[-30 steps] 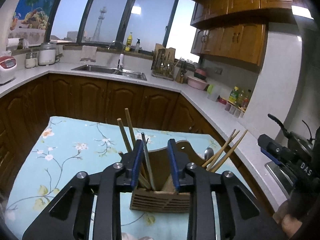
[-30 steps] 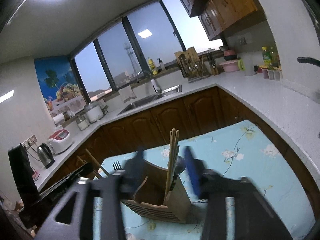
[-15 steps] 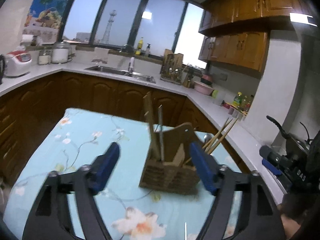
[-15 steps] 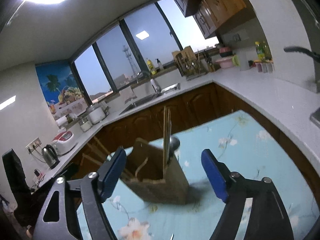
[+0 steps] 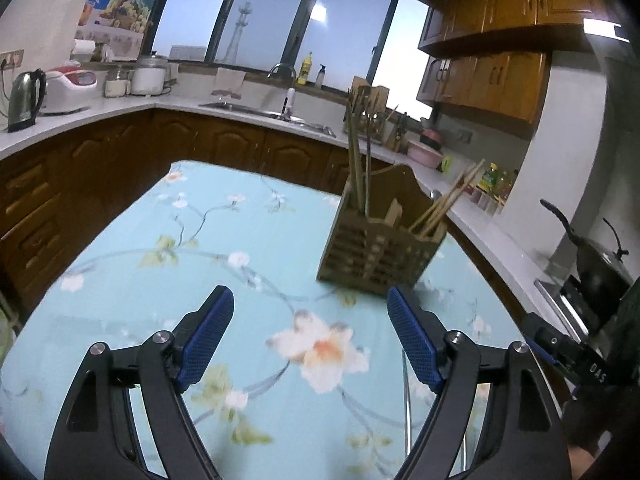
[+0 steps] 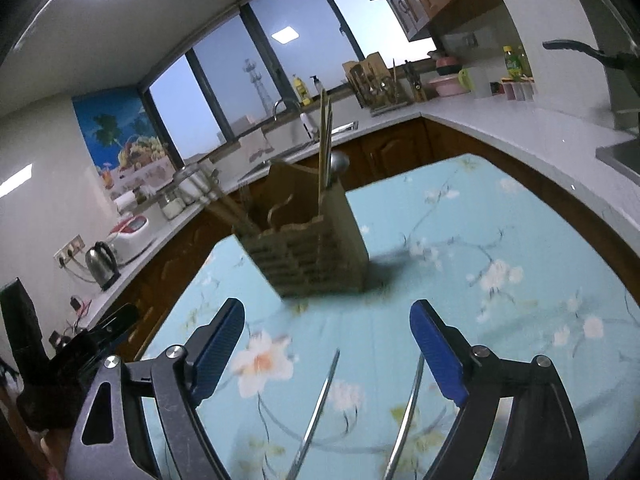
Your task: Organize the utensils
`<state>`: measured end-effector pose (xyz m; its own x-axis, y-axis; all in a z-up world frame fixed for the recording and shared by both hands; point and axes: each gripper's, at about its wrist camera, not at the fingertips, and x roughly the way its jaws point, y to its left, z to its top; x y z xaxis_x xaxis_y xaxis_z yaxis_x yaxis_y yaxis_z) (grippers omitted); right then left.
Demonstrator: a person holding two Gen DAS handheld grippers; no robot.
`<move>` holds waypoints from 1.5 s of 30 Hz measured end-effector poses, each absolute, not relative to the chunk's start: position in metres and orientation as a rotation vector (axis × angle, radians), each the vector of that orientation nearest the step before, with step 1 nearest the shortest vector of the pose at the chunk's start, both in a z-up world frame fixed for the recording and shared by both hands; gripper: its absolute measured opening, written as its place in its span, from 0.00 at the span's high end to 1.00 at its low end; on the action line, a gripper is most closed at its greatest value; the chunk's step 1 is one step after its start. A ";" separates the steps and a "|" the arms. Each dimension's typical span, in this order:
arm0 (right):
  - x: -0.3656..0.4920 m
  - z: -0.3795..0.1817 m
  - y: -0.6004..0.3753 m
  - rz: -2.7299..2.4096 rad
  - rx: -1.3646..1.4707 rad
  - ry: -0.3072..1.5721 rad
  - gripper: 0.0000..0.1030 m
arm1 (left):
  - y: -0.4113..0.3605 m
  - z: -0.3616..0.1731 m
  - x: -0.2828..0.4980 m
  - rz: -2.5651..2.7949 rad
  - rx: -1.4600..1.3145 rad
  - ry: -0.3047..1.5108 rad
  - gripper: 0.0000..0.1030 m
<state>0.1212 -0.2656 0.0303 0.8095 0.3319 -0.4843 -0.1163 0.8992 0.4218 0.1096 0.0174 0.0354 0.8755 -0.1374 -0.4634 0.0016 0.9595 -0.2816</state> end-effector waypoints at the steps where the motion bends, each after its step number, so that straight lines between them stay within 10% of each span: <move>1: 0.117 0.030 -0.265 0.249 0.382 0.581 0.16 | 0.018 0.034 0.105 -0.072 -0.279 0.500 0.21; 17: 0.018 0.103 -0.253 0.275 0.203 0.284 0.00 | 0.016 0.064 0.019 -0.063 -0.179 0.331 0.02; 45: -0.031 0.010 -0.233 0.162 0.078 0.281 0.00 | -0.006 -0.013 -0.025 0.045 -0.018 0.323 0.00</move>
<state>-0.0311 -0.2327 0.0103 0.9478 0.1698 -0.2699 -0.1480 0.9840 0.0995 -0.0250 -0.0059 -0.0131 0.9472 0.0408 -0.3179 -0.0466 0.9989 -0.0105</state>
